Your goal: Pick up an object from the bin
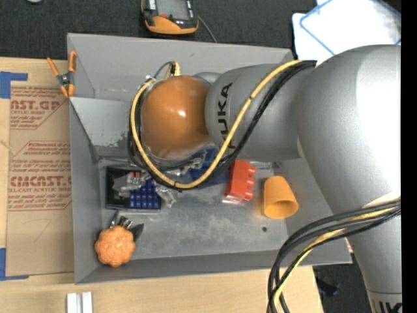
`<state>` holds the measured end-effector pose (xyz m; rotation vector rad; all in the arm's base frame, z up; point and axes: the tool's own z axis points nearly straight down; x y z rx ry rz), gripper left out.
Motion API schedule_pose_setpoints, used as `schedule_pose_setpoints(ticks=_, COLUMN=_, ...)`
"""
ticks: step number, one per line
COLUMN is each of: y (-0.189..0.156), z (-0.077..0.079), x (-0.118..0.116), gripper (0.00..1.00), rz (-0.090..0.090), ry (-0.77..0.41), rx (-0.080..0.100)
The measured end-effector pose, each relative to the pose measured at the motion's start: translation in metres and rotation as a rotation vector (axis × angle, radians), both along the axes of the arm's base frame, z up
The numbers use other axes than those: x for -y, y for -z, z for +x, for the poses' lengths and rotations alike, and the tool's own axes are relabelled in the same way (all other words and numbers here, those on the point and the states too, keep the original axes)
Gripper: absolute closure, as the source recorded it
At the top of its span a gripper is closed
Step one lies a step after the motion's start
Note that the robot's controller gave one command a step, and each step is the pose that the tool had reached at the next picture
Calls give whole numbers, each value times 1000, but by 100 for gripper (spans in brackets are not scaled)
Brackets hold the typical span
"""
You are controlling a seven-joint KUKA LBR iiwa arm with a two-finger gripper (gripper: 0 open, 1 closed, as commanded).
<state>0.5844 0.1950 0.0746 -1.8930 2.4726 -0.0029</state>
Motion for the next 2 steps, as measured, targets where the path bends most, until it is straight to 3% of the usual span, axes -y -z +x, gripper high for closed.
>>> schedule_pose_setpoints(ticks=2, y=-31, z=-3, x=0, gripper=100, rz=-2, ry=1, rx=-9)
